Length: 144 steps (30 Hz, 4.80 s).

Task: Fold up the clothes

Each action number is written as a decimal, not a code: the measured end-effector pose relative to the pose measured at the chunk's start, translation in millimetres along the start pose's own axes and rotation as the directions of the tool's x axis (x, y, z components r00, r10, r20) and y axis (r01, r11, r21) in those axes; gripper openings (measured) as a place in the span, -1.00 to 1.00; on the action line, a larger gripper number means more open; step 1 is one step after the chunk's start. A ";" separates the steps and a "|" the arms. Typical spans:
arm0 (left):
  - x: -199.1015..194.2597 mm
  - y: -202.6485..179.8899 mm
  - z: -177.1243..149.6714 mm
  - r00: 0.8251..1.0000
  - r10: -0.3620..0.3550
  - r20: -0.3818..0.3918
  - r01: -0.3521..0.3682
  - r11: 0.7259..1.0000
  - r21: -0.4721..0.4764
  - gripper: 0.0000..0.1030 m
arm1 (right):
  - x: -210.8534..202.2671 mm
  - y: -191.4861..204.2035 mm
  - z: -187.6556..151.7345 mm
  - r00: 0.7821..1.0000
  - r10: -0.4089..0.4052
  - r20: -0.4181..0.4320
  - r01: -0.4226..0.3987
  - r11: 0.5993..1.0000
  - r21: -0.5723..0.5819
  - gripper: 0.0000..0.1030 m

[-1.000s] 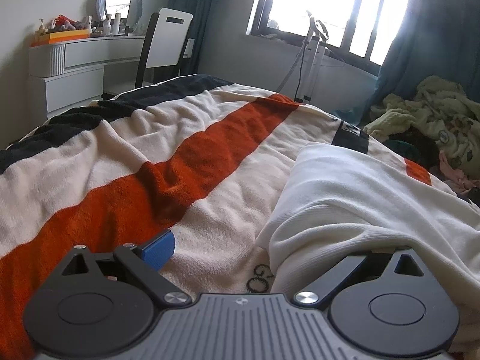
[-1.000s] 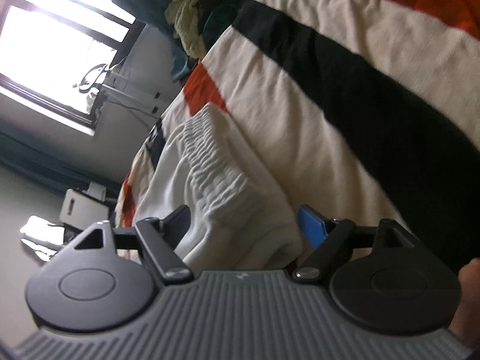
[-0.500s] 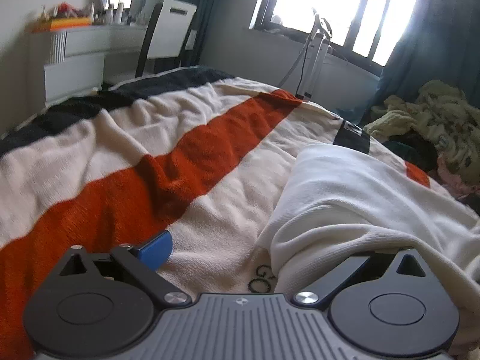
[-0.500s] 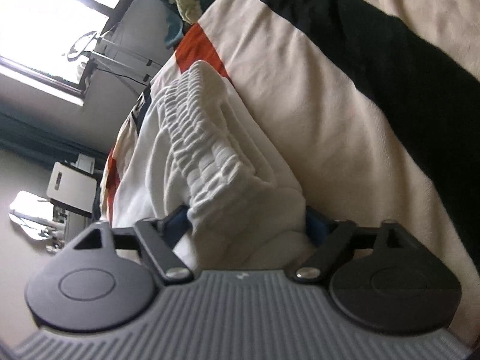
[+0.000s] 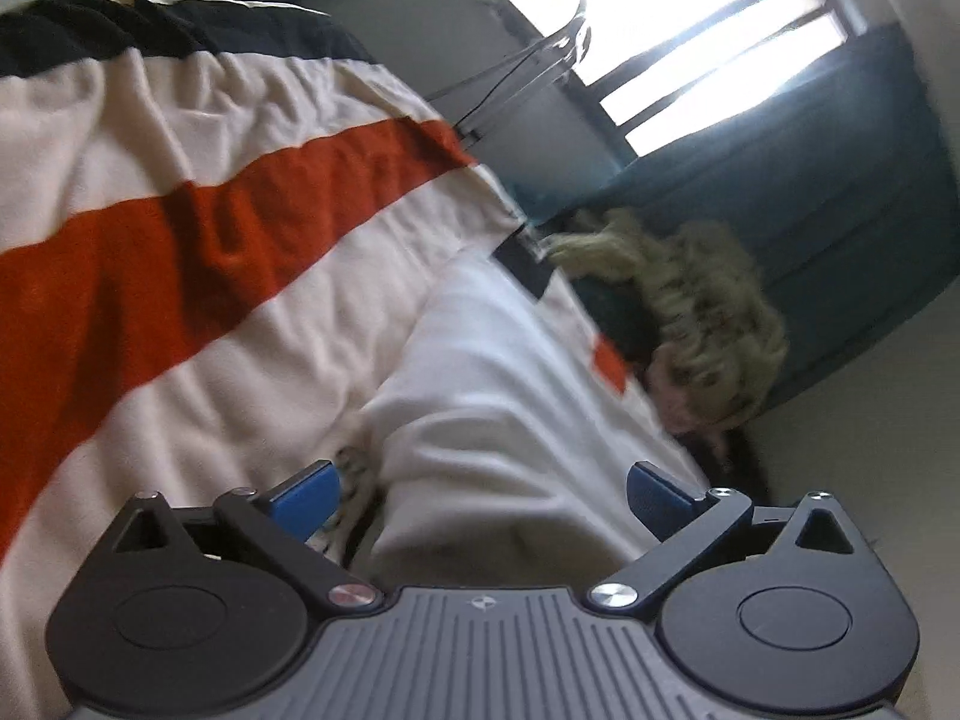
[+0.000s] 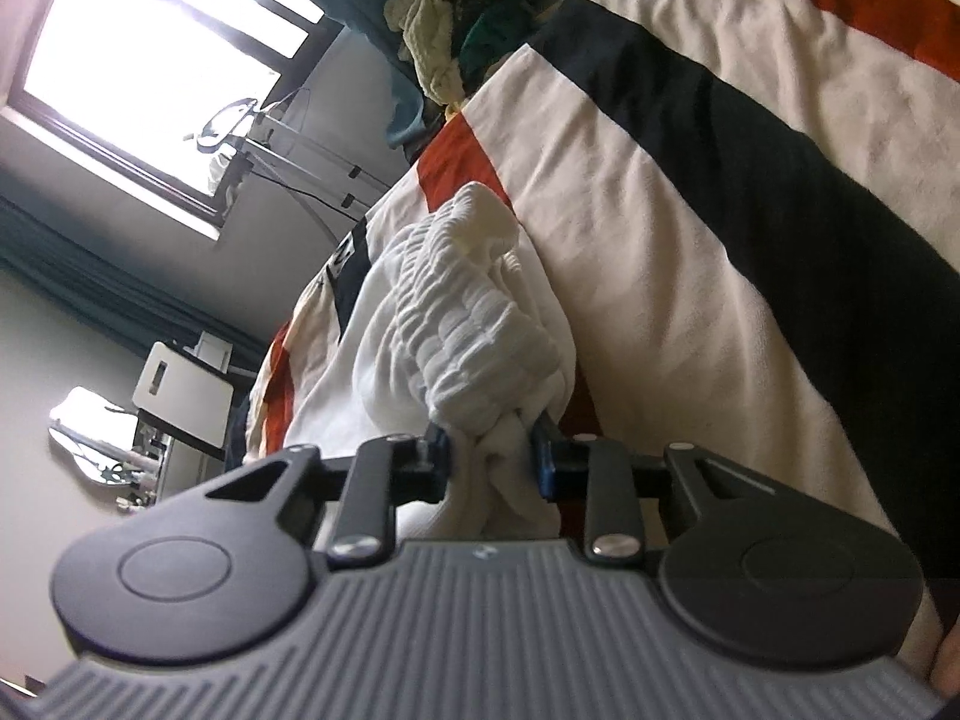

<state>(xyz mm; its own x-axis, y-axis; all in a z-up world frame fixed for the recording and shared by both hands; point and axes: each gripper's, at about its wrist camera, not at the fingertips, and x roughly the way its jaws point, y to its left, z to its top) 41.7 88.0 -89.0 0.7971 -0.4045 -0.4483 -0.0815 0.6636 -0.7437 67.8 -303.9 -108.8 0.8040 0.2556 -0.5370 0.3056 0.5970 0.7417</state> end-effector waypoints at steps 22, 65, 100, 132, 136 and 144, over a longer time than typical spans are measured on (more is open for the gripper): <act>20.2 -38.3 11.7 0.999 -0.045 -0.024 0.048 0.993 0.105 -0.42 | -17.4 12.8 4.8 0.999 0.007 0.049 -0.005 1.000 -0.028 -0.49; 394.3 -282.5 -94.3 0.956 -0.232 -0.181 0.293 0.814 0.502 -0.48 | -24.1 -169.0 222.5 0.839 -0.062 0.541 0.061 0.998 0.019 -0.54; -9.6 -382.3 -100.6 0.977 -0.212 -0.006 0.124 0.545 0.829 0.72 | -239.6 46.4 100.6 0.899 -0.071 0.432 0.216 0.931 -0.294 0.31; -63.6 -276.1 -127.9 0.979 -0.167 0.113 0.015 0.619 0.785 1.00 | -196.4 40.8 -27.8 0.813 -0.111 0.572 0.421 0.790 -0.445 0.74; -54.6 -267.8 -128.0 0.984 -0.142 0.107 0.003 0.615 0.788 1.00 | -190.6 36.4 -31.2 0.787 -0.103 0.608 0.439 0.786 -0.435 0.74; -50.9 -263.6 -130.6 0.987 -0.118 0.108 -0.015 0.607 0.794 1.00 | -184.8 27.5 -22.2 0.775 -0.129 0.619 0.431 0.824 -0.367 0.74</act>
<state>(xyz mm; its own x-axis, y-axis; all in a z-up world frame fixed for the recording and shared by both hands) -55.5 -148.6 65.1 0.8612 -0.4094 -0.3010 0.4141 0.9088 -0.0512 -83.7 -317.8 1.9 0.8991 -0.3500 -0.2628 0.4111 0.8814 0.2327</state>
